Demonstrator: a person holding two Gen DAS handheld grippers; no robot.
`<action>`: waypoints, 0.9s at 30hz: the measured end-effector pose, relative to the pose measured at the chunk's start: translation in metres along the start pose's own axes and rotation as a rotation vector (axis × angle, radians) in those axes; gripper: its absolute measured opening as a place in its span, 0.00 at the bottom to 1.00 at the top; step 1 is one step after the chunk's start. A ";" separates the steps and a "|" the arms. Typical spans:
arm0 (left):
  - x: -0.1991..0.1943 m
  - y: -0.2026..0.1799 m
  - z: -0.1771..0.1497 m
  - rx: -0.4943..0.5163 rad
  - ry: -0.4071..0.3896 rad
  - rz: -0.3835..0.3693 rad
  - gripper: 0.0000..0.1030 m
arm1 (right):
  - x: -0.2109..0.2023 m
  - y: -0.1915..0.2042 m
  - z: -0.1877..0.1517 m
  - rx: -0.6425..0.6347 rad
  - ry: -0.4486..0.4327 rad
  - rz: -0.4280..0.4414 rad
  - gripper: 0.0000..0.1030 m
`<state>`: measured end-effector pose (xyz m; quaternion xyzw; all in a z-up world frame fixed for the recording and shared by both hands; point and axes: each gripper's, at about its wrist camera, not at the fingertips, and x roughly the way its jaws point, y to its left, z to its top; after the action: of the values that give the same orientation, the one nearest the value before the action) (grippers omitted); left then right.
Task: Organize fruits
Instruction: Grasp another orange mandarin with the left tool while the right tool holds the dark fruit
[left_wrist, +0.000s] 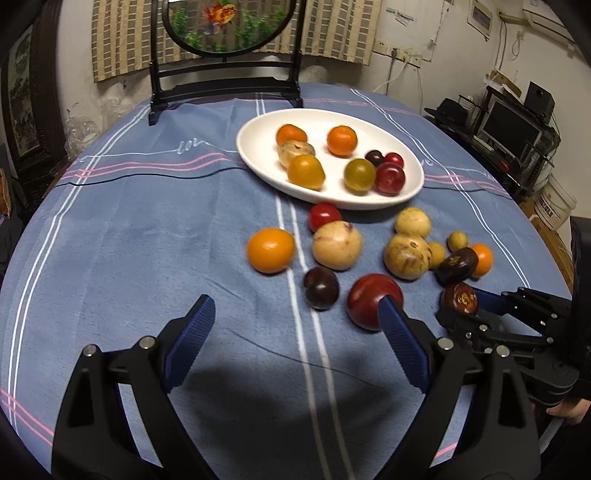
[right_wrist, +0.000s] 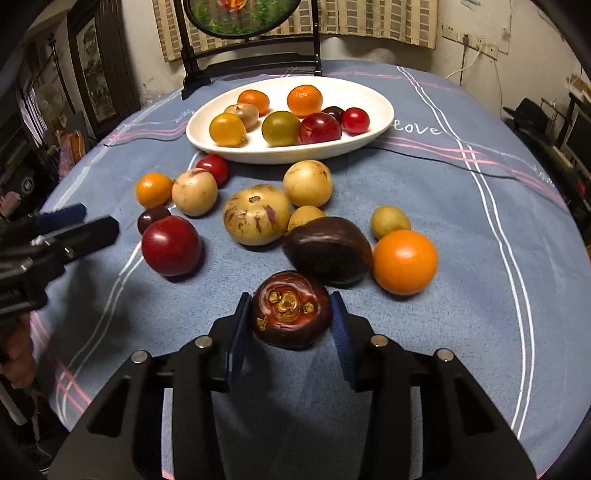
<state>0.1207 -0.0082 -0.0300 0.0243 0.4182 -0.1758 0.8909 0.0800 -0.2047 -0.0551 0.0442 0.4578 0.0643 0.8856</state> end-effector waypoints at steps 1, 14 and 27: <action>0.001 -0.002 -0.001 0.005 0.004 -0.006 0.89 | -0.003 -0.002 -0.002 0.002 -0.007 0.010 0.41; 0.005 0.036 0.006 -0.018 0.017 0.083 0.89 | -0.013 -0.024 -0.017 0.054 -0.019 0.110 0.41; 0.055 0.028 0.015 0.183 0.107 0.051 0.74 | -0.010 -0.024 -0.014 0.054 -0.013 0.125 0.42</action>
<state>0.1740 -0.0009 -0.0647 0.1255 0.4465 -0.1887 0.8656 0.0647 -0.2292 -0.0588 0.0972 0.4499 0.1068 0.8813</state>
